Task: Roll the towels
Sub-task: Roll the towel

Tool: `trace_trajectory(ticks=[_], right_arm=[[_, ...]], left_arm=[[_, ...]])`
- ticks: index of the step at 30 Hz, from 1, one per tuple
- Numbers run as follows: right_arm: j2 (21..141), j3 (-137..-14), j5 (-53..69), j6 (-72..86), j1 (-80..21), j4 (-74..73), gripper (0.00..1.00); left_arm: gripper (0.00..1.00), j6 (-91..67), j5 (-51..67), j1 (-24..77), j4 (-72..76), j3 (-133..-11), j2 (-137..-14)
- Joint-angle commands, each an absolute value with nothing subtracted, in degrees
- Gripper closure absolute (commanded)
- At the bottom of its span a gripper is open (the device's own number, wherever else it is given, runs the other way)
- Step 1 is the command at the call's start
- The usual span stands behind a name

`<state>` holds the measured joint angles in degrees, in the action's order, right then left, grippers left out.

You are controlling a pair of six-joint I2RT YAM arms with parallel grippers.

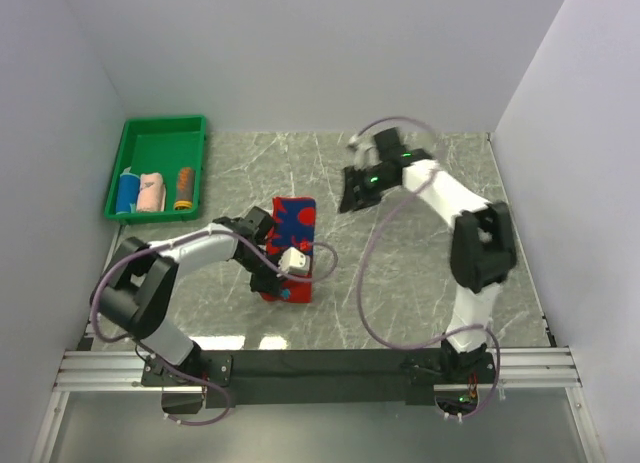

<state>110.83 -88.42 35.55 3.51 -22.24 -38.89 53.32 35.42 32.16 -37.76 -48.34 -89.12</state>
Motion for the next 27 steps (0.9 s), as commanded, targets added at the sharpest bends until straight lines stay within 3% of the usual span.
trace_trajectory(ticks=[1, 7, 8, 9, 13, 15, 20, 24, 27], right_arm=[[97.1, -87.0, 24.9, -1.4, -17.8, -33.8, 0.46], [82.7, -90.4, 17.3, -10.8, -17.8, -30.5, 0.45], [81.7, -90.0, 19.2, -11.2, -17.8, -30.2, 0.38], [80.8, -89.7, 21.7, -11.7, -17.8, -32.1, 0.22], [80.2, -97.9, 40.0, -20.8, -17.9, -45.9, 0.14], [79.2, -97.6, 40.5, -24.5, -22.1, -49.3, 0.10], [74.3, -79.3, 19.2, -34.4, -41.8, -46.3, 0.11], [81.4, -72.2, 11.2, -33.1, -55.1, -40.0, 0.30], [85.9, -71.4, 11.2, -30.4, -59.6, -33.6, 0.42]], left_arm=[[0.99, 53.8, 39.5, 29.3, -50.3, -50.6, -94.9], [1.00, 50.4, 41.1, 27.5, -55.8, -61.6, -108.2], [0.99, 50.2, 41.7, 27.3, -57.7, -62.8, -111.7], [1.00, 50.2, 41.9, 27.2, -58.6, -64.1, -113.5], [0.99, 49.9, 43.7, 25.4, -61.9, -69.8, -120.8], [0.99, 49.7, 44.6, 24.8, -63.2, -71.2, -123.9], [0.99, 49.7, 46.3, 22.9, -65.6, -74.6, -128.6], [0.99, 49.3, 45.7, 22.5, -65.5, -75.1, -130.4], [0.99, 48.9, 45.6, 22.2, -65.5, -75.6, -131.2]])
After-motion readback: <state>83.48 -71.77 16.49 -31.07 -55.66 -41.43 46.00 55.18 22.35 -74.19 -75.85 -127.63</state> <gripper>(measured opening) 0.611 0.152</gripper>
